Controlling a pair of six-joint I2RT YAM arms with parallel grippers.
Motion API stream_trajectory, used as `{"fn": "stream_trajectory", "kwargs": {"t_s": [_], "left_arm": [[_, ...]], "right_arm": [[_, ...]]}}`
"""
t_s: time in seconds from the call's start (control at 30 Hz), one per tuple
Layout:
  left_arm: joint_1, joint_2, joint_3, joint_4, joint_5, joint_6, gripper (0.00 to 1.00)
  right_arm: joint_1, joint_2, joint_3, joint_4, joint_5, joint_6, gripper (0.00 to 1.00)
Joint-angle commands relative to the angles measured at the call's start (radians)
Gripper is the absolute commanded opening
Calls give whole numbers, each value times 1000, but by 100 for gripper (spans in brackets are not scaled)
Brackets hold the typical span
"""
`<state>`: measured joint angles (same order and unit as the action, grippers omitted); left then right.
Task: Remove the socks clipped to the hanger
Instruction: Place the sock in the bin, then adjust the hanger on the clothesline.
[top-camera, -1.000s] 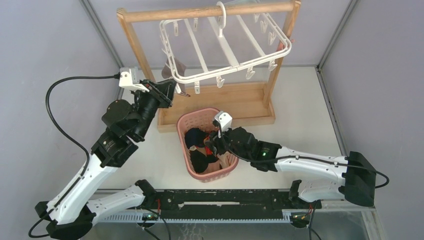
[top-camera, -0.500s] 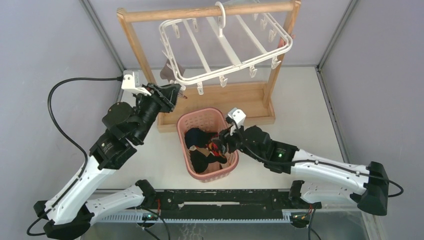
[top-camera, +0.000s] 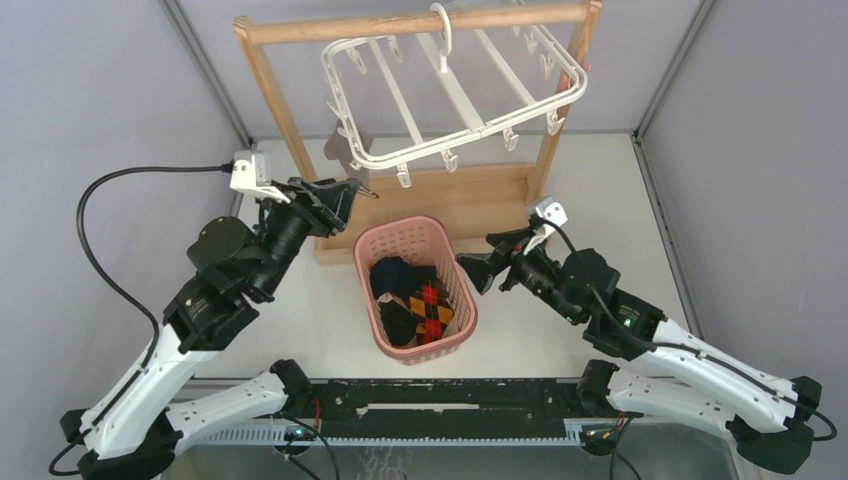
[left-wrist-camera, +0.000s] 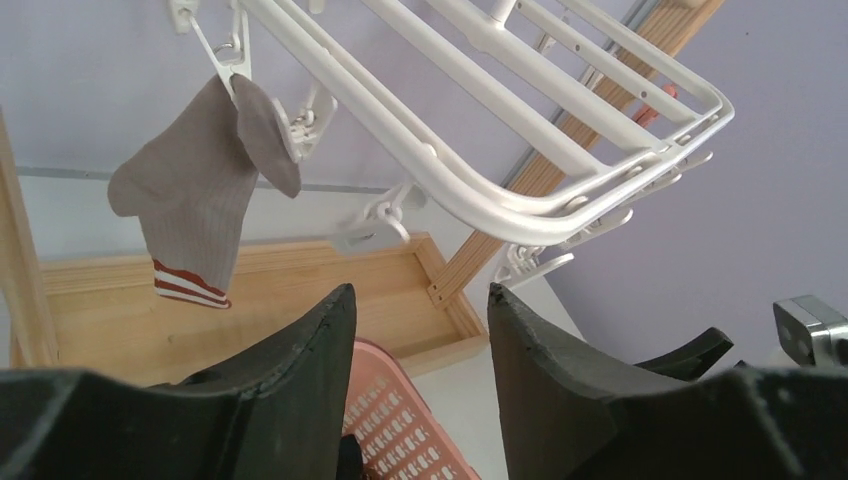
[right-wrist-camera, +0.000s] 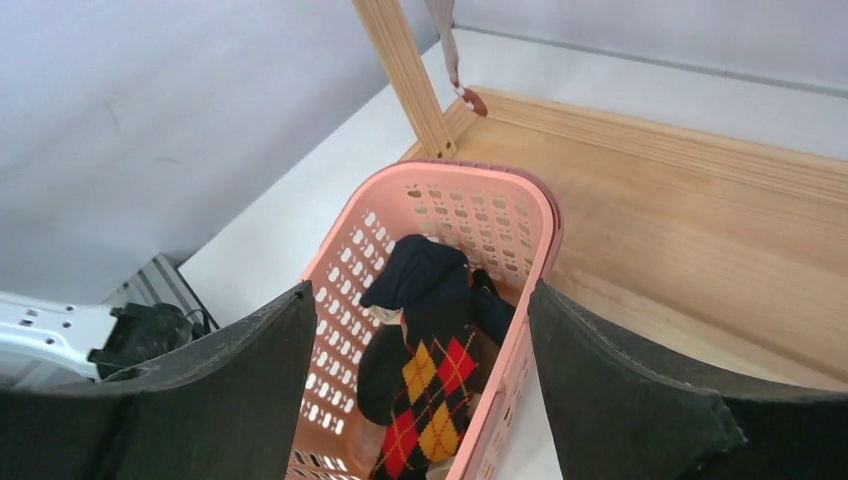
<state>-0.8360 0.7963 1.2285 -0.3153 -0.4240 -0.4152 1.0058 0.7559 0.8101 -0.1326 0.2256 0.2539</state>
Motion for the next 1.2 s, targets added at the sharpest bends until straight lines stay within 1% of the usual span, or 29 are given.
{"fn": "stream_trajectory", "kwargs": {"t_s": [0.0,0.03,0.07,0.1,0.23,0.4,0.47,0.57,0.67,0.77,0.93,1.17], "left_arm": [[-7,-57,46,-40,-22,-5,57],[-6,-72,37,-48,-27,-4,72],[-7,-88,28,-55,-27,-5,92],[-7,-102,19,-63,-28,-6,99],[-6,-155,13,-133,-39,-5,100],[-7,-243,-41,-215,-85,-13,100],[-7,-280,-76,-238,-116,-20,100],[-6,-324,-125,-251,-132,-30,100],[-7,-340,-151,-272,-132,-43,100],[-6,-331,-161,-303,-122,-53,100],[-6,-304,-164,-364,-74,-80,100],[-6,-334,-231,-349,-40,-118,100]], "right_arm": [[-9,-35,15,-21,7,40,84],[-10,-38,19,-30,15,44,84],[-9,-42,22,-37,22,49,84],[-9,-46,24,-44,25,54,84],[-8,-59,38,-63,28,58,84],[-6,-56,94,-94,23,48,79],[-2,-48,115,-84,10,33,77],[20,-23,144,-40,32,-5,75],[48,21,184,15,63,-56,70],[77,88,230,67,67,-136,61],[128,195,307,171,221,-247,61],[148,324,384,294,392,-400,60]]}}
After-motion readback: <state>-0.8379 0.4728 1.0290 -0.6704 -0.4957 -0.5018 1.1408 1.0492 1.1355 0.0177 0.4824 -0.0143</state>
